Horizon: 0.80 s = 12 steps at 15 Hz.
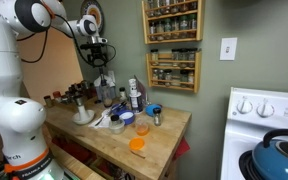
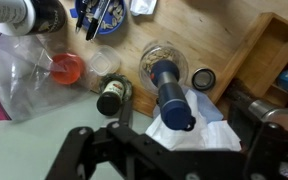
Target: Put the torch on top of the bottle
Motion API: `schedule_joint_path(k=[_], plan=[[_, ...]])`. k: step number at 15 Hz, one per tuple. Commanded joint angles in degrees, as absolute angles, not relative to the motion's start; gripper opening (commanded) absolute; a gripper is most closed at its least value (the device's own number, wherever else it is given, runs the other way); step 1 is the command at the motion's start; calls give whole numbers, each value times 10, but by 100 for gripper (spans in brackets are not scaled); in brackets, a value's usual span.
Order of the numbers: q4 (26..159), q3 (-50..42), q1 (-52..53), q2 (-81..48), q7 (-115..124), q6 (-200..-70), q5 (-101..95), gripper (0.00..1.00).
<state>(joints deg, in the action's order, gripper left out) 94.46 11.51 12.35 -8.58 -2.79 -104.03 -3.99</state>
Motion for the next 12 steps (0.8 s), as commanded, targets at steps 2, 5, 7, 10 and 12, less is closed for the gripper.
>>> schedule_joint_path(k=[2,5,7,10,12], plan=[[948,114,129,-50,1,-1011,-57,100],[1004,126,131,24,-36,-998,-41,99],[1058,140,141,80,-90,-1005,-28,100],[1141,154,160,146,-123,-995,-10,100],[1201,153,174,185,-155,-1055,10,100]])
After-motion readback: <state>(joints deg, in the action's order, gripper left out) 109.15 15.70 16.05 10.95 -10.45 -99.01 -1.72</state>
